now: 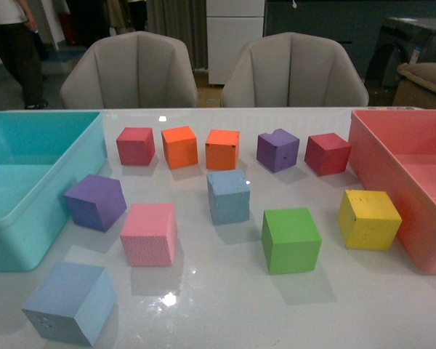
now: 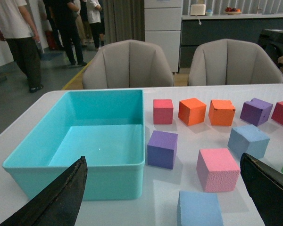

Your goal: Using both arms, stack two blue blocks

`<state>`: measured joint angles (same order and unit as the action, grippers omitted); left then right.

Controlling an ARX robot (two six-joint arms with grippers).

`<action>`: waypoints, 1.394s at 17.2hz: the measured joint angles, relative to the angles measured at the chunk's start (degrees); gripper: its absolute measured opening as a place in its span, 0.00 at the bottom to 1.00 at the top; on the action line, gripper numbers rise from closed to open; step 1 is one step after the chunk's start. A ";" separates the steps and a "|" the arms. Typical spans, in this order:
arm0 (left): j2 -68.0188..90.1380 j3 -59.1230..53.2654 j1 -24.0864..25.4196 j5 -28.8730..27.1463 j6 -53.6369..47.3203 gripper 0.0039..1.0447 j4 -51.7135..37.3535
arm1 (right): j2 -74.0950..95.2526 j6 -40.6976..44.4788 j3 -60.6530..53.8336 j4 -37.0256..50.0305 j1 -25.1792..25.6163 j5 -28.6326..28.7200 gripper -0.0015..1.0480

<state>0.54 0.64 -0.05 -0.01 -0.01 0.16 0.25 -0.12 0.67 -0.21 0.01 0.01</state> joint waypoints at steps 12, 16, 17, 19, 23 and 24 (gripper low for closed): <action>0.00 0.00 0.00 0.02 0.00 0.94 0.00 | 0.00 -0.02 0.00 0.00 0.00 0.00 0.94; 7.87 5.18 -10.82 -15.76 0.13 0.94 8.04 | 0.00 -0.02 0.00 -0.04 0.00 -0.02 0.94; 11.28 5.73 -11.82 -16.00 0.90 0.94 3.91 | 0.00 -0.02 0.00 0.04 0.00 0.00 0.94; 23.69 5.95 -13.16 -12.92 1.33 0.94 -7.78 | 0.00 -0.02 0.00 0.00 0.00 0.00 0.94; 62.36 16.24 -13.33 -0.98 -0.63 0.94 -29.48 | 0.00 -0.02 0.00 0.00 0.00 0.00 0.94; 73.11 19.32 -12.00 1.81 -1.62 0.94 -29.48 | 0.00 -0.02 0.00 0.02 0.00 0.00 0.94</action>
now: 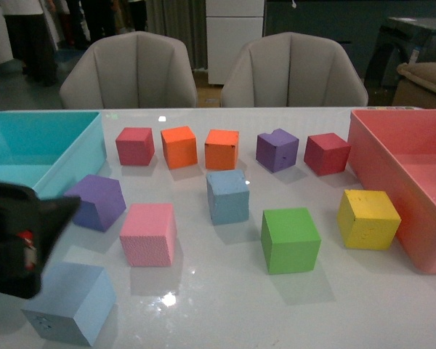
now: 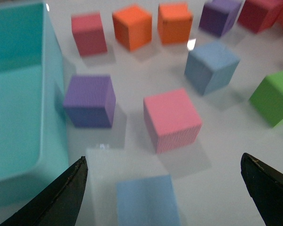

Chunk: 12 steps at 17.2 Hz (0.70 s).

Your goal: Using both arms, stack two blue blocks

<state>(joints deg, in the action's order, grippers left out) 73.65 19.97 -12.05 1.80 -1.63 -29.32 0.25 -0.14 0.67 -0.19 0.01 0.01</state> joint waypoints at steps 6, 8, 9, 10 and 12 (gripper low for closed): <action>11.74 4.07 2.27 1.18 -1.31 0.94 1.88 | 0.00 0.00 0.00 0.00 0.00 0.00 0.94; 13.57 4.83 2.84 1.75 -1.31 0.94 2.60 | 0.00 0.00 0.00 -0.02 0.00 0.00 0.94; 14.49 5.22 3.06 2.27 -1.29 0.94 3.19 | 0.00 0.00 0.00 0.00 0.00 0.00 0.94; 15.21 5.62 3.21 2.67 -1.20 0.94 4.00 | 0.00 0.00 0.00 0.00 0.00 0.00 0.94; 16.15 6.10 3.32 3.63 -1.14 0.94 4.87 | 0.00 0.00 0.00 -0.02 0.00 0.00 0.94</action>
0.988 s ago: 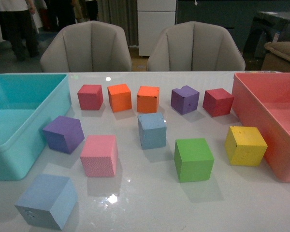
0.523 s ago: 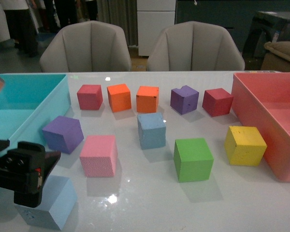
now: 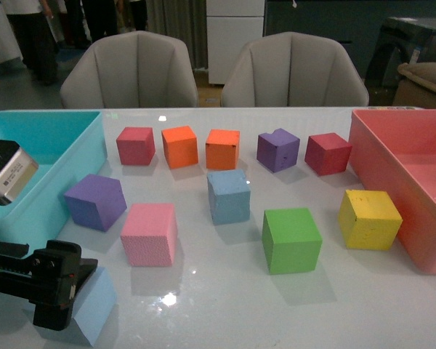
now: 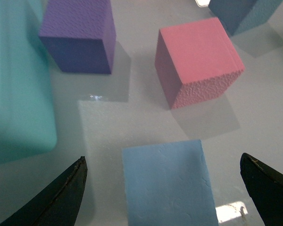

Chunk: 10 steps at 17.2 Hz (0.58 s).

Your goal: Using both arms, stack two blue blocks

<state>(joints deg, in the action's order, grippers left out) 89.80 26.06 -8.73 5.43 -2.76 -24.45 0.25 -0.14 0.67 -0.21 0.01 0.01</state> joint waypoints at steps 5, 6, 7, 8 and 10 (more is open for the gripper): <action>3.96 3.26 1.07 1.27 2.40 0.94 2.93 | 0.00 0.00 0.00 0.00 0.00 0.00 0.94; 4.46 3.39 1.40 1.20 2.86 0.94 3.65 | 0.00 0.00 0.00 0.00 0.00 0.00 0.94; 4.94 3.65 1.75 0.98 3.30 0.94 4.28 | 0.00 0.00 0.00 0.02 0.00 0.00 0.94; 5.40 3.91 1.77 0.61 3.74 0.94 4.28 | 0.00 0.00 0.00 0.02 0.00 0.00 0.94; 5.49 4.00 1.77 1.38 4.15 0.94 4.70 | 0.00 0.00 0.00 0.00 0.00 0.00 0.94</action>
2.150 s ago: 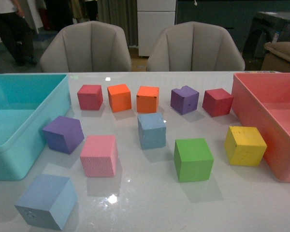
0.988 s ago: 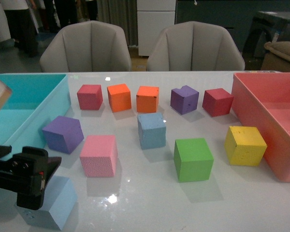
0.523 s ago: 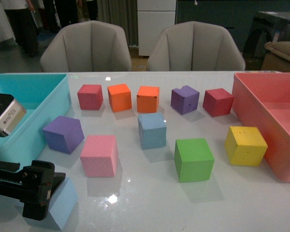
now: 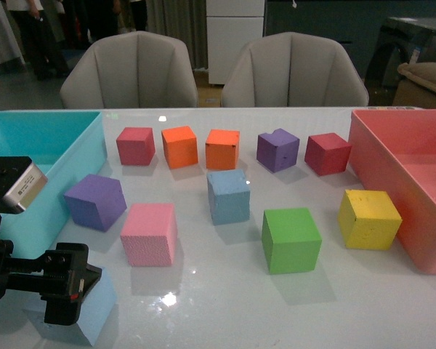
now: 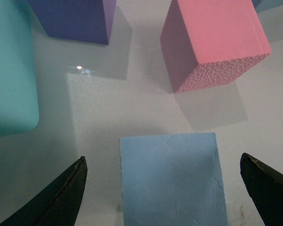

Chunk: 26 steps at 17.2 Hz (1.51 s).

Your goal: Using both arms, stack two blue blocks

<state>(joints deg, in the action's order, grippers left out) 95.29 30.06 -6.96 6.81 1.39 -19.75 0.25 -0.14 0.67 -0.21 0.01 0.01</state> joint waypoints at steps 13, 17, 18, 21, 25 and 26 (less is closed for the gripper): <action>9.25 -0.04 -2.71 -1.77 -2.32 0.87 -3.89 | 0.00 0.00 0.00 0.00 0.00 0.00 0.94; 5.29 -0.68 -3.30 -2.40 -3.41 0.53 -0.79 | 0.00 0.00 0.00 0.00 0.00 0.00 0.94; 2.62 -0.68 -4.09 -2.78 -3.43 0.50 0.57 | 0.00 0.00 0.00 0.02 0.00 0.00 0.94; -3.32 2.29 -8.37 -2.73 -4.50 0.47 5.49 | 0.00 0.00 0.00 0.00 0.00 0.00 0.94; 4.63 20.68 -15.80 -3.43 -6.80 0.46 13.64 | 0.00 0.00 0.00 0.02 0.00 0.00 0.94; 8.31 25.83 -16.90 -3.69 -6.82 0.46 16.13 | 0.00 0.00 0.00 0.00 0.00 0.00 0.94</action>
<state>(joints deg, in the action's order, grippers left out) 103.59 55.90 -23.86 3.11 -5.43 -3.62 0.25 -0.14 0.67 -0.21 0.01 0.01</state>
